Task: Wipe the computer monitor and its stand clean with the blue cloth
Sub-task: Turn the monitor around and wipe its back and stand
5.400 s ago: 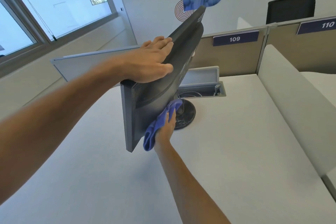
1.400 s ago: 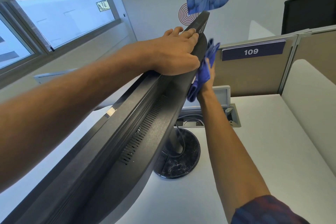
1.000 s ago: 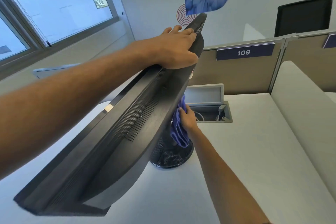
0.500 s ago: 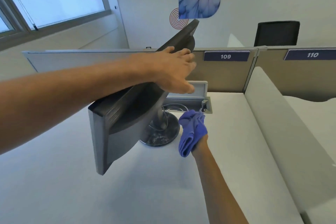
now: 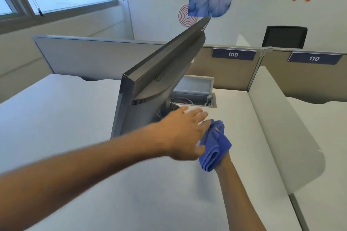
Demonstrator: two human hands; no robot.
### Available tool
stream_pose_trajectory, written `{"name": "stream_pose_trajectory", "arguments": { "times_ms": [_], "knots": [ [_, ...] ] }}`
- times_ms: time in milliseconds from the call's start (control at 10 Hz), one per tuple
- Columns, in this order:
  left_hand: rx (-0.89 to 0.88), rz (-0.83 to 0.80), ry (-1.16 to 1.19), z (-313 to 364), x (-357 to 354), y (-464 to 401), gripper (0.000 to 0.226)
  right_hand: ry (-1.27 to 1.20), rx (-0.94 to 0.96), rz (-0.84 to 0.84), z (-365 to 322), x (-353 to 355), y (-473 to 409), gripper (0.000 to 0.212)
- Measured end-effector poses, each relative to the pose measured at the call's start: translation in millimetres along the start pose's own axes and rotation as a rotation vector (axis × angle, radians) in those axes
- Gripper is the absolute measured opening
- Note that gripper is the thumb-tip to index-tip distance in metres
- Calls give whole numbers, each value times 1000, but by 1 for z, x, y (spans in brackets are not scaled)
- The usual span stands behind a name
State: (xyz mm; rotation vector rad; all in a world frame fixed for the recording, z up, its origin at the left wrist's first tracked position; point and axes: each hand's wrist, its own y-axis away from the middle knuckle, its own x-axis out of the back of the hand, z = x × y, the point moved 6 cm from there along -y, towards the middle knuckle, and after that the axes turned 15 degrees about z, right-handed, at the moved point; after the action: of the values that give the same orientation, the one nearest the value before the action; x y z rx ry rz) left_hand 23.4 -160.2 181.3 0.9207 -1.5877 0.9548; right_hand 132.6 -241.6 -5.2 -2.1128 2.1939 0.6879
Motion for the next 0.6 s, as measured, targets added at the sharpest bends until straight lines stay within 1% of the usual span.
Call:
{"name": "stream_pose_trajectory", "arguments": {
  "times_ms": [100, 200, 300, 400, 500, 600],
  "knots": [
    [124, -102, 79, 0, -58, 20, 67, 53, 46, 19, 6, 8, -2, 20],
    [340, -281, 166, -20, -148, 49, 67, 267, 223, 82, 17, 8, -9, 43],
    [440, -251, 174, -42, -191, 62, 69, 413, 291, 99, 27, 4, -11, 35],
    [606, -27, 221, -72, -223, 79, 79, 559, 368, 68, 32, -7, -7, 36],
    [685, 78, 239, -88, -236, 90, 89, 684, 448, 44, 36, -16, -4, 36],
    [763, 99, 222, -107, -254, 105, 87, 873, 631, -80, 42, -39, 3, 42]
  ]
}}
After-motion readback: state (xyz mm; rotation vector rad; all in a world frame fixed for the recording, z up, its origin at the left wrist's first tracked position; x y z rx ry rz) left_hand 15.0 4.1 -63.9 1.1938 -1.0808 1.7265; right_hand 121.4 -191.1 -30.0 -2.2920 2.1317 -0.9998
